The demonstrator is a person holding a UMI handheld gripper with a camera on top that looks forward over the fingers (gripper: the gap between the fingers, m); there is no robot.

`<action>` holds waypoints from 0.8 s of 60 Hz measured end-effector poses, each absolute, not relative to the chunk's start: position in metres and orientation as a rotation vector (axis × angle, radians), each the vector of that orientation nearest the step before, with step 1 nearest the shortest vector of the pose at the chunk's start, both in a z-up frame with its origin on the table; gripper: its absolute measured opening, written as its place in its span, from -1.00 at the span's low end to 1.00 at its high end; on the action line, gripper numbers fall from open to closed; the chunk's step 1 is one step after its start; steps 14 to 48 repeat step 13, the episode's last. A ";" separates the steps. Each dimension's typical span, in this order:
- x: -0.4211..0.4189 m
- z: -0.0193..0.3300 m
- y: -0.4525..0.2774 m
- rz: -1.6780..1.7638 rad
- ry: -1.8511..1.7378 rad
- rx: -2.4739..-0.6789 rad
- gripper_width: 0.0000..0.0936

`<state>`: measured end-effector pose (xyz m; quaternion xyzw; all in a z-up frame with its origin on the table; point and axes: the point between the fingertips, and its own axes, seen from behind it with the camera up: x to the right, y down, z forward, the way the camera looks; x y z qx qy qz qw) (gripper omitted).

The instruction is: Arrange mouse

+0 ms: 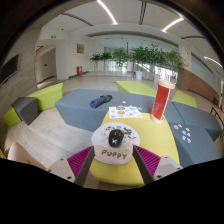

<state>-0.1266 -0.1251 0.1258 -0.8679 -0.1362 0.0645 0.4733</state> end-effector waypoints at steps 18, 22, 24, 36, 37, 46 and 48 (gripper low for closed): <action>-0.107 0.119 -0.143 0.156 -0.288 -2.120 0.78; -0.107 0.119 -0.143 0.156 -0.288 -2.120 0.78; -0.107 0.119 -0.143 0.156 -0.288 -2.120 0.78; -0.107 0.119 -0.143 0.156 -0.288 -2.120 0.78; -0.107 0.119 -0.143 0.156 -0.288 -2.120 0.78; -0.107 0.119 -0.143 0.156 -0.288 -2.120 0.78; -0.107 0.119 -0.143 0.156 -0.288 -2.120 0.78</action>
